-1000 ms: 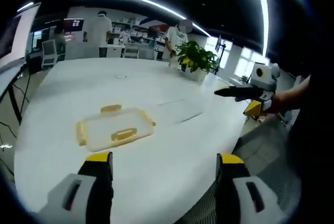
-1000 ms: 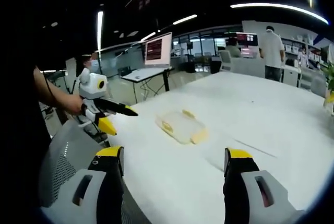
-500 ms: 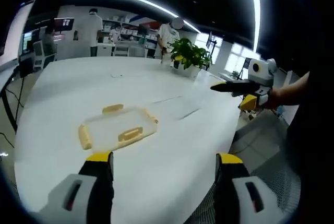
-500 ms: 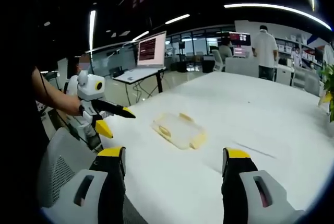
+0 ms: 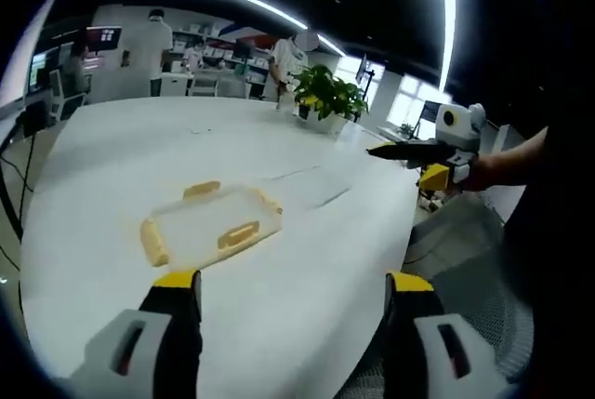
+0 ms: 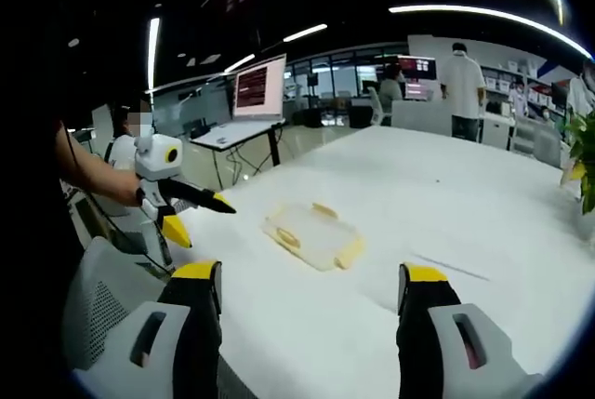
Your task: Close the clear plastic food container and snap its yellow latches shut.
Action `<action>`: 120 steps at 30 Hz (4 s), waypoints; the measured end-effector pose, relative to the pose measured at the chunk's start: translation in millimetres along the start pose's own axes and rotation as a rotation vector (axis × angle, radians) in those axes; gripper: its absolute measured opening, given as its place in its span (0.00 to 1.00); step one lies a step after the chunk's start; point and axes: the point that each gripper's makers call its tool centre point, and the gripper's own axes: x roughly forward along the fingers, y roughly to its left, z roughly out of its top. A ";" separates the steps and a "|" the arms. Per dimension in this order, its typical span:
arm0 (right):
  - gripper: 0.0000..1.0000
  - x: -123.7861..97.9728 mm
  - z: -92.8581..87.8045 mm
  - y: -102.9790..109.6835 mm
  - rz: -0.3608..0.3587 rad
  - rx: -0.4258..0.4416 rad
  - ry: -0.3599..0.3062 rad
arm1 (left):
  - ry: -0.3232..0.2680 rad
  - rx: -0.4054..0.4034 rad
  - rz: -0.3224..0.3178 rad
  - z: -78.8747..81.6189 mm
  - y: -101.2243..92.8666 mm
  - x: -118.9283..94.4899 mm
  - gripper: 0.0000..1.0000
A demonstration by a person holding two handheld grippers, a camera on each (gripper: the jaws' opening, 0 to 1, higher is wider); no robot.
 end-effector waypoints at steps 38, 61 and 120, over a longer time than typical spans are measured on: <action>0.80 55.9 -5.1 -23.0 0.077 -0.064 0.082 | 0.096 0.022 -0.039 0.4 55.3 9.2 0.79; 0.74 82.8 -3.3 -33.8 0.123 -0.095 0.129 | 0.153 0.120 -0.078 8.9 81.1 20.4 0.73; 0.61 144.1 -32.3 -67.7 0.323 -0.326 0.368 | 0.368 0.362 -0.176 11.1 126.7 57.8 0.65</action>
